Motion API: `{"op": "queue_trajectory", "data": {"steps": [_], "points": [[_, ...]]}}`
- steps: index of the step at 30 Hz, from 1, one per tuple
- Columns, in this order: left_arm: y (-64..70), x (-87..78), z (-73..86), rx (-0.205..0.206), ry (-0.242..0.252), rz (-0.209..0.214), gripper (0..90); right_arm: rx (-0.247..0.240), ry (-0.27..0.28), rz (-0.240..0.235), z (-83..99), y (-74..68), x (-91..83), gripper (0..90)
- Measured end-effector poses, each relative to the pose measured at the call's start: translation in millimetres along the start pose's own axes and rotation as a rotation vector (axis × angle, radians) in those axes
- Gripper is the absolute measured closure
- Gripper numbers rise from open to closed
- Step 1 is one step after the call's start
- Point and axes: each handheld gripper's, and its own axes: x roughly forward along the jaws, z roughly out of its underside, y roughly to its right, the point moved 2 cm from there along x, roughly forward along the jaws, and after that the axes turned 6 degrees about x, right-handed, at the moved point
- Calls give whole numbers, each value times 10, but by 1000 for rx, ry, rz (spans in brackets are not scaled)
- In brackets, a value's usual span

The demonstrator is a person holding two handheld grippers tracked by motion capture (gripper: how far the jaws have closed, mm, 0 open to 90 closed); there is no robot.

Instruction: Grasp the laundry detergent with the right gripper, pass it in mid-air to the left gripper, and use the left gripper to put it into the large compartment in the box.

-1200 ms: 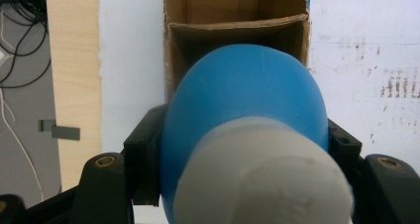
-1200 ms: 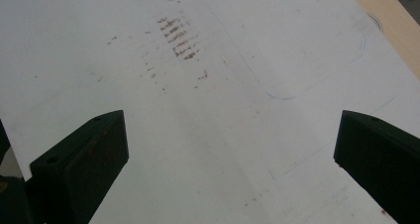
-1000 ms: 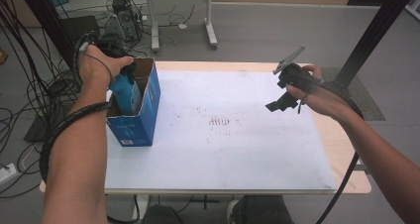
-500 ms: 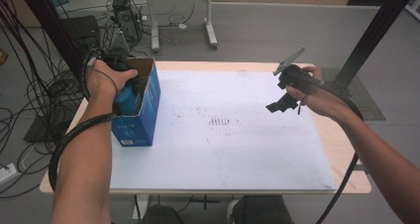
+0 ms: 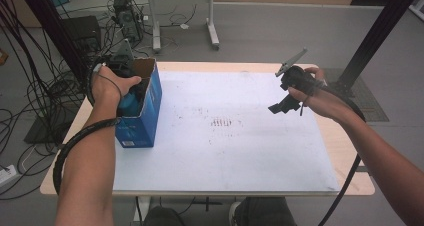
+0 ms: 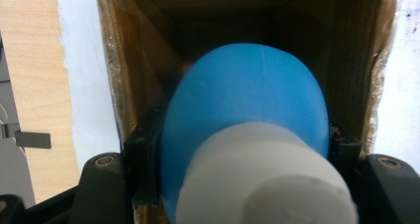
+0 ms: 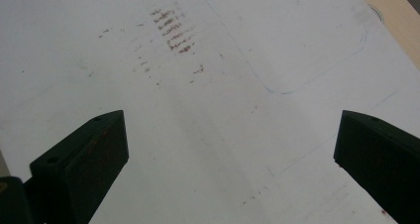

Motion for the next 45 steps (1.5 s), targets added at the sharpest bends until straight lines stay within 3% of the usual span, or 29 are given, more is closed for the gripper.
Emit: {"op": "queue_trajectory", "data": {"steps": [8, 45], "points": [[11, 111, 1, 11, -14, 4, 363, 5, -3, -2, 14, 14, 25, 3], [8, 126, -14, 9, -7, 4, 358, 12, -10, 11, 29, 47, -16, 3]]}}
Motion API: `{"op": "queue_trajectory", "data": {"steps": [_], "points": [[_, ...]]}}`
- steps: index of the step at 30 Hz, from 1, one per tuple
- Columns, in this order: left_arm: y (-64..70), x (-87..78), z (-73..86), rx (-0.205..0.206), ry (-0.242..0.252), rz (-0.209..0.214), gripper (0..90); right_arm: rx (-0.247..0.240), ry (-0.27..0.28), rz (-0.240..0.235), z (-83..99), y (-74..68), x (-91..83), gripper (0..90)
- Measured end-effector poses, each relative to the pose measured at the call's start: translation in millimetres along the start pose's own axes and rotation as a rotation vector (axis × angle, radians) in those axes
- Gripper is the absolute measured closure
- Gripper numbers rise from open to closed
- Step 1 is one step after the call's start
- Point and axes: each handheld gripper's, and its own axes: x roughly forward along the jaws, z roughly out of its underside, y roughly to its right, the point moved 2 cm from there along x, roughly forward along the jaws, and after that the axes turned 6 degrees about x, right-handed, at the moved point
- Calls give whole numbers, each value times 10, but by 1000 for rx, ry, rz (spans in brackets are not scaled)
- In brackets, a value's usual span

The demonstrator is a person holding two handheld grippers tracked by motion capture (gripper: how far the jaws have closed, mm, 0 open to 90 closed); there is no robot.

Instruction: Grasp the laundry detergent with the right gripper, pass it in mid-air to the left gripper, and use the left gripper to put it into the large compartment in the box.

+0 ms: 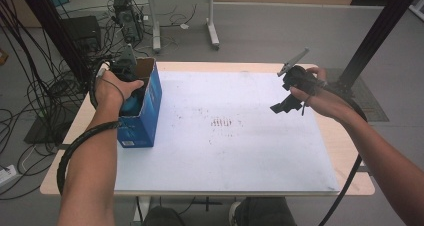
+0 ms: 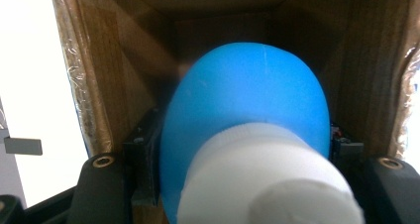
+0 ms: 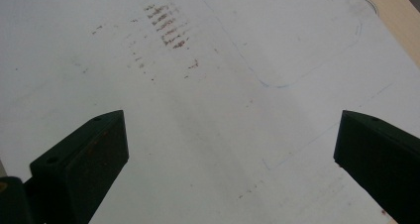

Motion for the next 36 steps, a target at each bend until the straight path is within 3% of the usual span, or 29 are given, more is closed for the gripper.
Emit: {"op": "queue_trajectory", "data": {"steps": [36], "points": [[-5, 5, 8, -4, 16, 0, 356, -5, 10, 3, -36, -21, -8, 3]]}}
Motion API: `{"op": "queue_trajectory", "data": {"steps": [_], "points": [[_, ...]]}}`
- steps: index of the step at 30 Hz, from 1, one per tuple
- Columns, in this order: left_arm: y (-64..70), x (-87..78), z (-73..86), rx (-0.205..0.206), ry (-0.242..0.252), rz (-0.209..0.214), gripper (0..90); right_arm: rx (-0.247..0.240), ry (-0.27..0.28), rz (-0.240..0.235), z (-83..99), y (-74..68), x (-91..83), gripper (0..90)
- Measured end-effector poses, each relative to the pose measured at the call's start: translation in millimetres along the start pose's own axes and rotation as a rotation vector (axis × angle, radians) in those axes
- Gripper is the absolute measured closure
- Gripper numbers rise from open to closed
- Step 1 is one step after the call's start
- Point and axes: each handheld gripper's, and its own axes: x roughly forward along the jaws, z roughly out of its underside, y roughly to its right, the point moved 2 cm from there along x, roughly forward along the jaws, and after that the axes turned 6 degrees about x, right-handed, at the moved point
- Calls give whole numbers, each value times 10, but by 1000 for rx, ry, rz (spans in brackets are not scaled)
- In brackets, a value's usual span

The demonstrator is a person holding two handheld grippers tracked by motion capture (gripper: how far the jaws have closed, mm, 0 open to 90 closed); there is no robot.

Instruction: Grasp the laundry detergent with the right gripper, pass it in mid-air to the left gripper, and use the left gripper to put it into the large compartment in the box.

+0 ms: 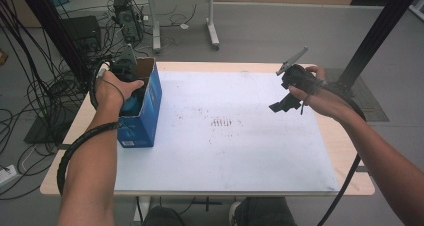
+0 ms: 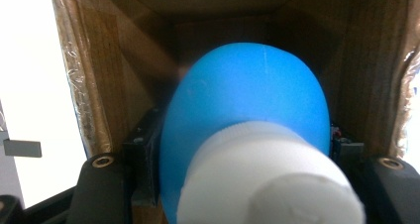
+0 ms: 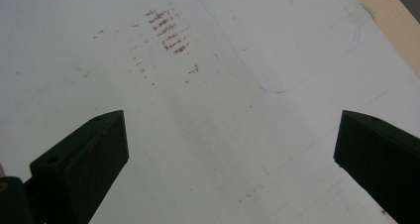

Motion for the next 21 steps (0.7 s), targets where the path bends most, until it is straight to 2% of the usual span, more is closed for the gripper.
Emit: {"op": "queue_trajectory", "data": {"steps": [21], "points": [[-5, 1, 4, 2, 5, -1, 355, -2, -2, 2, 5, 1, -5, 3]]}}
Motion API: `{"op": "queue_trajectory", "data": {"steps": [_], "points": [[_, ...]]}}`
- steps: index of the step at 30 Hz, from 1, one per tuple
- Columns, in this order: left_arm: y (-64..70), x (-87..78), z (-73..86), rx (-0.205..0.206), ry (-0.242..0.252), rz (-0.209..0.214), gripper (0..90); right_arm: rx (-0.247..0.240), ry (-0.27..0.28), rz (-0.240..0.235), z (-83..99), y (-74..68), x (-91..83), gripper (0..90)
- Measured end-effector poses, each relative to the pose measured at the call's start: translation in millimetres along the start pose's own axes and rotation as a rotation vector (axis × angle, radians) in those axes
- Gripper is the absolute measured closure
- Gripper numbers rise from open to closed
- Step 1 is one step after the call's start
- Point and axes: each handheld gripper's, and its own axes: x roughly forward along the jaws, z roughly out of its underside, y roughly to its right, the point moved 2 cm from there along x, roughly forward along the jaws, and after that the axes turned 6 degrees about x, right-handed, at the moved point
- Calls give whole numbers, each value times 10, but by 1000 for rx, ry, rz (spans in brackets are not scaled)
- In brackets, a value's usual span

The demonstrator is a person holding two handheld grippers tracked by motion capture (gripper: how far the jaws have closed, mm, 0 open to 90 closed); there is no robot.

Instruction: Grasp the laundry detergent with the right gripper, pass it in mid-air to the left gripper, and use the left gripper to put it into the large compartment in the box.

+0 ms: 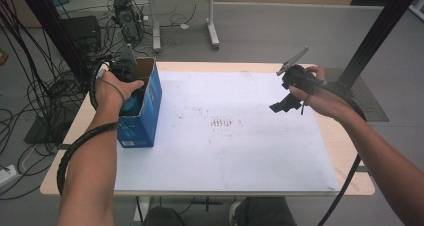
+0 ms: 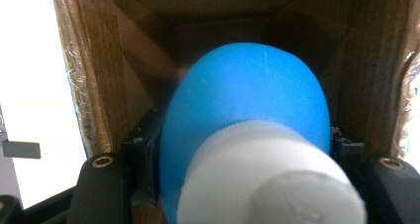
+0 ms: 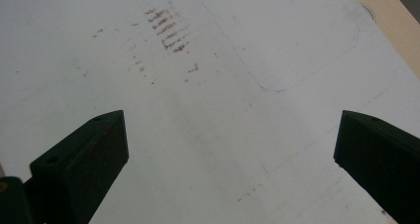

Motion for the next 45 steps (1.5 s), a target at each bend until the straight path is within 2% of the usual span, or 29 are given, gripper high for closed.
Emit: {"op": "queue_trajectory", "data": {"steps": [26, 45], "points": [[11, -1, -1, 2, -3, 4, 352, -1, 4, 0, 0, 8, -6, 3], [10, -18, 24, 5, 21, 24, 333, -1, 11, 3, 9, -15, -28, 3]]}}
